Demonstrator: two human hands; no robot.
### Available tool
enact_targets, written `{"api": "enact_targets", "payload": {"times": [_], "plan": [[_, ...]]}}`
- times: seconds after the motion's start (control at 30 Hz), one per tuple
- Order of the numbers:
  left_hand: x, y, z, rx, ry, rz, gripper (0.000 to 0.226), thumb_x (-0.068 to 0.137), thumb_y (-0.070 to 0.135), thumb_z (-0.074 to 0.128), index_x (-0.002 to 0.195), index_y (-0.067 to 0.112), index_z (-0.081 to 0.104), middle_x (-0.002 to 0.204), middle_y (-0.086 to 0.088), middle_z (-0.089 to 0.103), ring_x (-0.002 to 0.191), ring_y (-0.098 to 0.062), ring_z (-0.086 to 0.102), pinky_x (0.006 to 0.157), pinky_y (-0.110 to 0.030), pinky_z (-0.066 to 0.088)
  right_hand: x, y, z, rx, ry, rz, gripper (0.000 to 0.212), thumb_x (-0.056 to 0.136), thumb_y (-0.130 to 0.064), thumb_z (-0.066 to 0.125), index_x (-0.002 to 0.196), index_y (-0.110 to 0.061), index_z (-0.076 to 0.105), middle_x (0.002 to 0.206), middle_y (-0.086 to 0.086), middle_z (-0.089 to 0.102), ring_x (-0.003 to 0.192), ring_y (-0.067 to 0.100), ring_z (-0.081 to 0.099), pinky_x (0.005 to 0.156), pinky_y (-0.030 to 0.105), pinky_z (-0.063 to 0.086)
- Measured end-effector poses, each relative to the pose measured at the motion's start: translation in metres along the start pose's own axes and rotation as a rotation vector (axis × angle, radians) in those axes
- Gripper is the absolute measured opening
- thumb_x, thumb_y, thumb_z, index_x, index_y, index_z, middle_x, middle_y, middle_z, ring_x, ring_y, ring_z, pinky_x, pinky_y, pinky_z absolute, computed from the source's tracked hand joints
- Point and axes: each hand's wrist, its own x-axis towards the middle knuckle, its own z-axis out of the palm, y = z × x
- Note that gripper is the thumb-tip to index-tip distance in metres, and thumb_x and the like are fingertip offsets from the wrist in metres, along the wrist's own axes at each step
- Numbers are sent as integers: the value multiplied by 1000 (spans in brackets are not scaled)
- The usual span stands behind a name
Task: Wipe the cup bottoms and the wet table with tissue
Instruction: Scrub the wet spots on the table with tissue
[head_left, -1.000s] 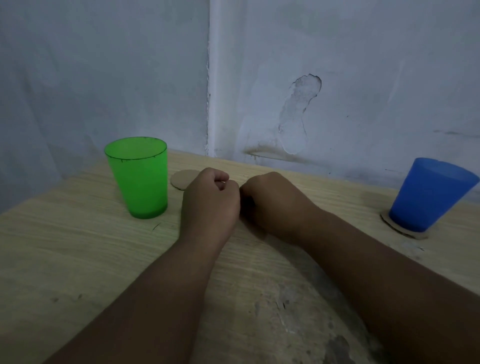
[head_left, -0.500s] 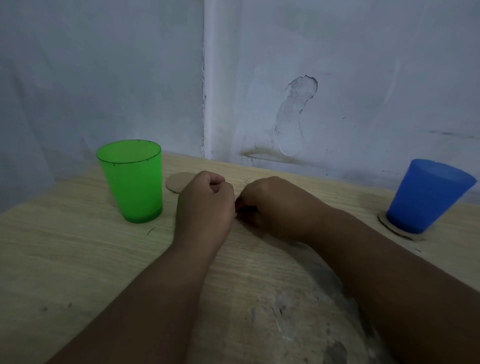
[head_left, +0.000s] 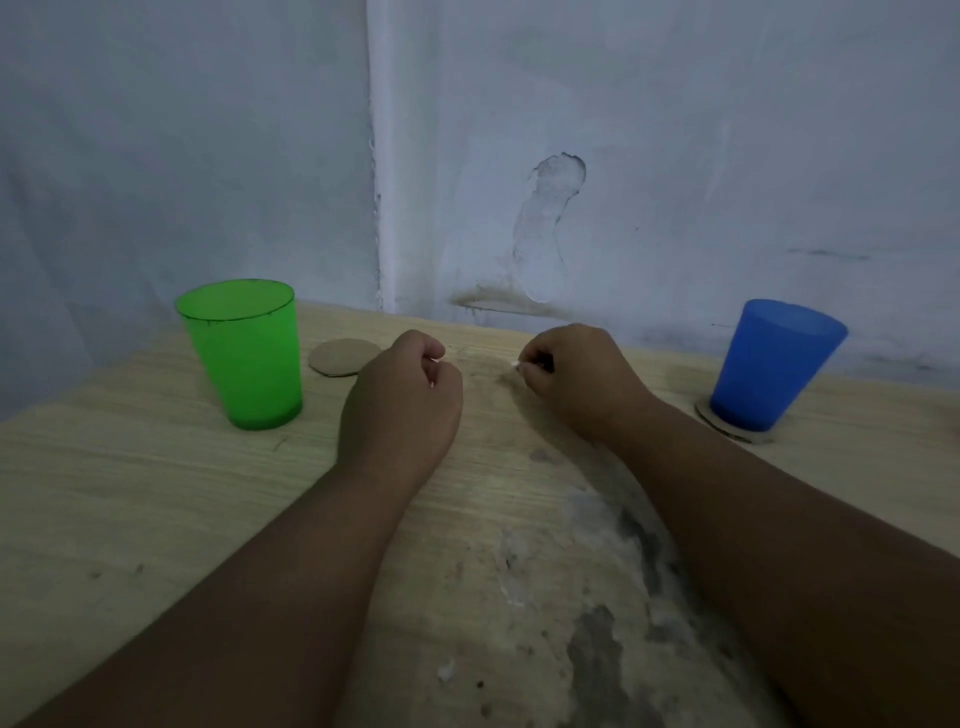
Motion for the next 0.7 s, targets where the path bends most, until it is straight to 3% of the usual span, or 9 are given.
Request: {"api": "enact_targets", "payload": {"times": [0.3, 0.47, 0.63, 0.7], "plan": [[-70, 63, 43, 256, -282, 328, 38, 97, 33, 56, 131, 18, 63, 126, -4, 64, 118, -24, 55, 98, -43, 47, -89, 36, -45, 36, 30, 111, 19, 94, -25, 61, 100, -14, 75, 94, 2, 73, 81, 13, 61, 70, 21, 41], [-122, 113, 85, 231, -396, 374, 41, 96, 34, 55, 133, 17, 61, 127, -6, 61, 119, -25, 54, 99, -43, 47, -159, 79, -95, 16, 107, 169, 16, 92, -27, 64, 93, -16, 75, 84, -3, 71, 72, 7, 59, 66, 19, 46], [-182, 174, 132, 220, -513, 478, 41, 98, 39, 53, 135, 22, 59, 129, -2, 58, 120, -20, 51, 100, -40, 46, -243, 137, -150, 3, 145, 289, 9, 90, -30, 66, 87, -22, 70, 73, -15, 59, 65, -3, 53, 56, 6, 34], [-207, 200, 150, 184, -547, 524, 42, 98, 39, 53, 135, 22, 59, 130, -1, 57, 121, -21, 50, 101, -41, 45, -277, 157, -170, -14, 181, 348, 8, 89, -28, 68, 84, -22, 70, 68, -19, 57, 62, -6, 52, 57, 4, 37]]}}
